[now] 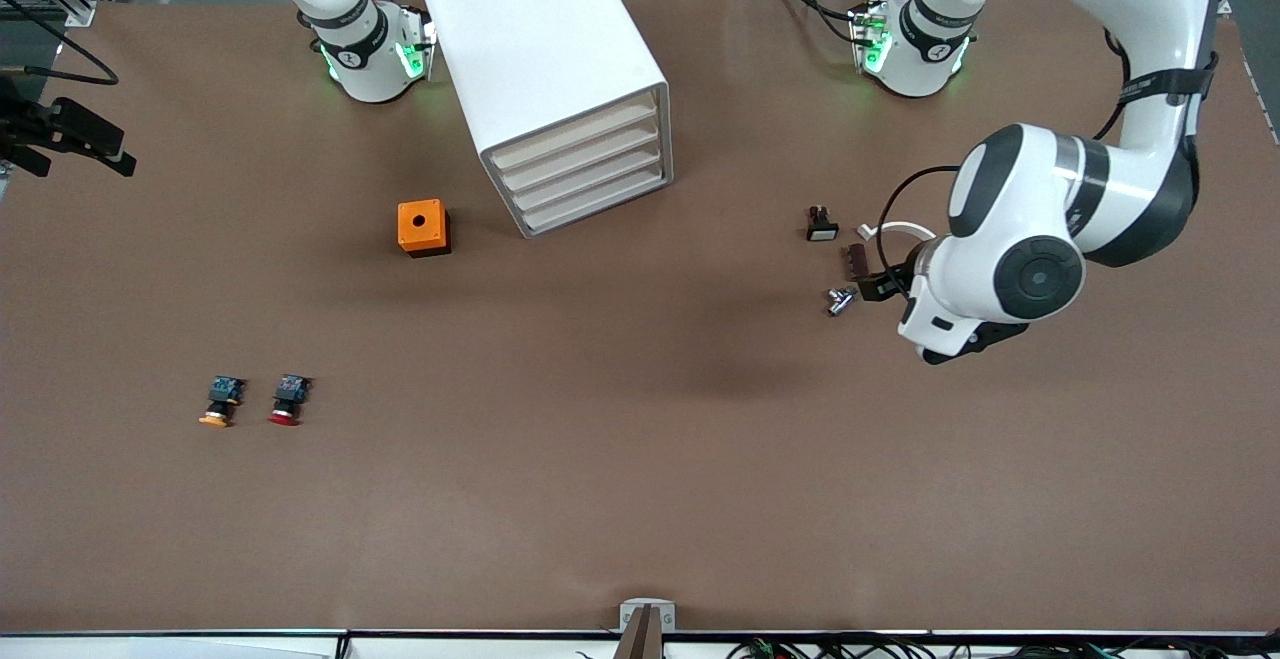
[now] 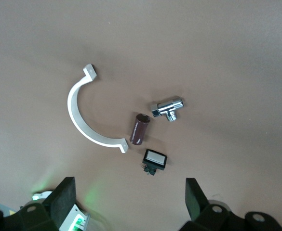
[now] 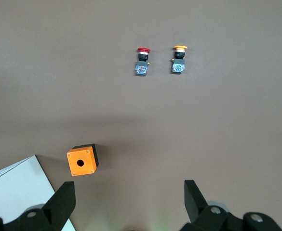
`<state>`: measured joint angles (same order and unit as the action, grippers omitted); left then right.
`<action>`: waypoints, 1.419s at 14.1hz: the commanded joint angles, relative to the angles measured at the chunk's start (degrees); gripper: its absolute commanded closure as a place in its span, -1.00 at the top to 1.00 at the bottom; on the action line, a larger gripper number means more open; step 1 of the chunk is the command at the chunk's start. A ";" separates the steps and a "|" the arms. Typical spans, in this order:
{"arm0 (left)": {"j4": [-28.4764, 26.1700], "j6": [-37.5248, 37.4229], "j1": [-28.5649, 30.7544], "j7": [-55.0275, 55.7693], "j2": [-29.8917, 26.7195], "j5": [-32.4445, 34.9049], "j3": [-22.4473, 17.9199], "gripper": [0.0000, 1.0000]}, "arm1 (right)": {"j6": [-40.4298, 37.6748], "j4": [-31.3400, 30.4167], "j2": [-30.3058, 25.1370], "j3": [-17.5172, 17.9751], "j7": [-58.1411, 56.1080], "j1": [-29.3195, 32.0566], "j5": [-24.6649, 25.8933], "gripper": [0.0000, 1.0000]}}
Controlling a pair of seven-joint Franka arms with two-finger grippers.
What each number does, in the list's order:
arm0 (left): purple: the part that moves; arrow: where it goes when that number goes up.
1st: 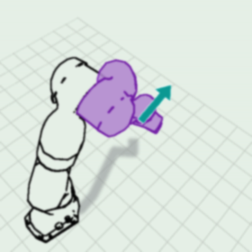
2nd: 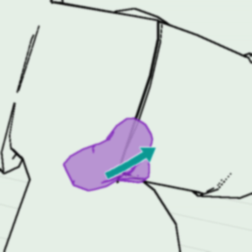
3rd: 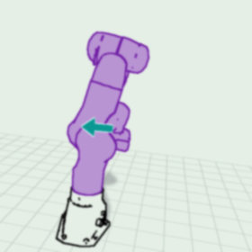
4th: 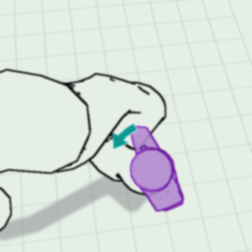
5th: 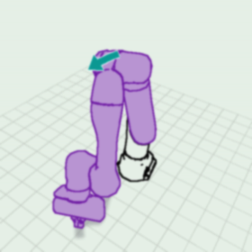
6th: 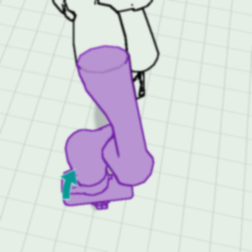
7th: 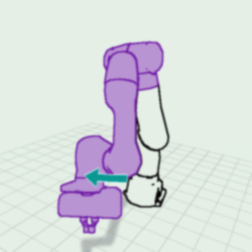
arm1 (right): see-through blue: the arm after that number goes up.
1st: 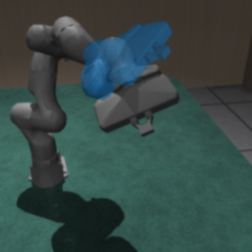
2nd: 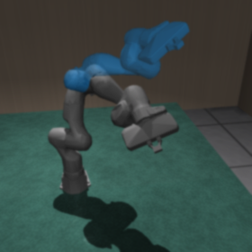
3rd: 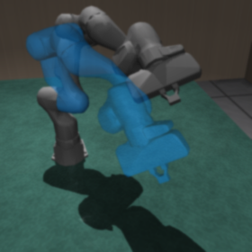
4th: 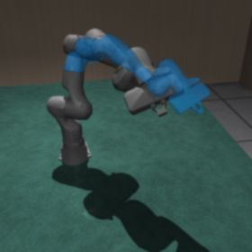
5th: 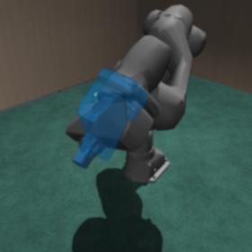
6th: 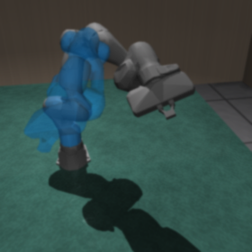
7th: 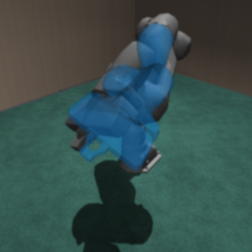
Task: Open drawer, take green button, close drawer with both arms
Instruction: 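Reach the left gripper to the handle of a cabinet drawer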
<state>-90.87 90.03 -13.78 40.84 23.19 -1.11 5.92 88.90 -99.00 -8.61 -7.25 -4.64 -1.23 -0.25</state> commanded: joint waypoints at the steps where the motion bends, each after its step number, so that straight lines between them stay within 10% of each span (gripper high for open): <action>1: 3.07 -0.99 -2.47 5.55 2.99 1.38 -0.12 1.00 | -0.22 -0.76 -1.06 0.75 -0.02 0.96 0.34 1.00; 9: 9.22 -1.26 -9.86 22.08 9.32 0.33 -0.12 1.00 | -0.31 0.56 -0.79 0.75 0.16 0.96 0.16 1.00; 20: 17.13 -1.61 -14.87 54.75 20.39 -22.95 -0.03 1.00 | -0.31 2.23 3.59 0.75 0.16 1.23 0.78 1.00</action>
<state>-77.46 89.89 -28.31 88.40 39.89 -20.87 5.96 89.00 -98.08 -7.80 -7.26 -4.64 -1.22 -0.22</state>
